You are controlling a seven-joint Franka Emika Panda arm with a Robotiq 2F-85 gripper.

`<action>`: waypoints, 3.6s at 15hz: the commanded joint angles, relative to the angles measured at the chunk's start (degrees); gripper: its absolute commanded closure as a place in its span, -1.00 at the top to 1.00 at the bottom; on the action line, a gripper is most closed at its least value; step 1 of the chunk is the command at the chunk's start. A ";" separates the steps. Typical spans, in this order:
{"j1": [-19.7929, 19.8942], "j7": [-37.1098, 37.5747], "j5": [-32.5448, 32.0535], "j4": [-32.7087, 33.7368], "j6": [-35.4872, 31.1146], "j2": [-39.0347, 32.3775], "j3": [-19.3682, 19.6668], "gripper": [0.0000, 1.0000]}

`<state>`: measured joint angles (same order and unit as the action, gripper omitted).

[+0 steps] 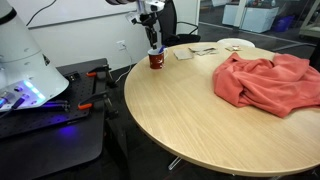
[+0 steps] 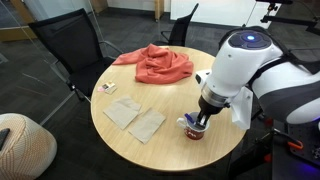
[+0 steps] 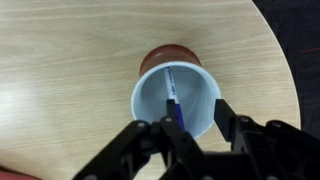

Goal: Take the pen out of the mug and put it on the table

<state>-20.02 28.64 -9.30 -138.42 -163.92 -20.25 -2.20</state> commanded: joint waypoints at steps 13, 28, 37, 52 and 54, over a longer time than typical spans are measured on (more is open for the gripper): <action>-1.49 -0.38 3.24 4.68 1.20 -4.48 2.84 -0.25; -2.46 -1.72 2.69 8.79 1.06 -9.35 4.56 -0.77; -5.44 -0.23 1.52 7.62 0.55 -8.13 6.43 -0.91; -15.07 9.20 -10.12 -2.52 -0.39 7.19 15.07 -0.91; -13.40 10.07 -12.25 -4.14 -0.08 10.60 13.68 -0.91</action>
<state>-34.41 36.19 -18.08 -138.29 -163.89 -16.15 11.98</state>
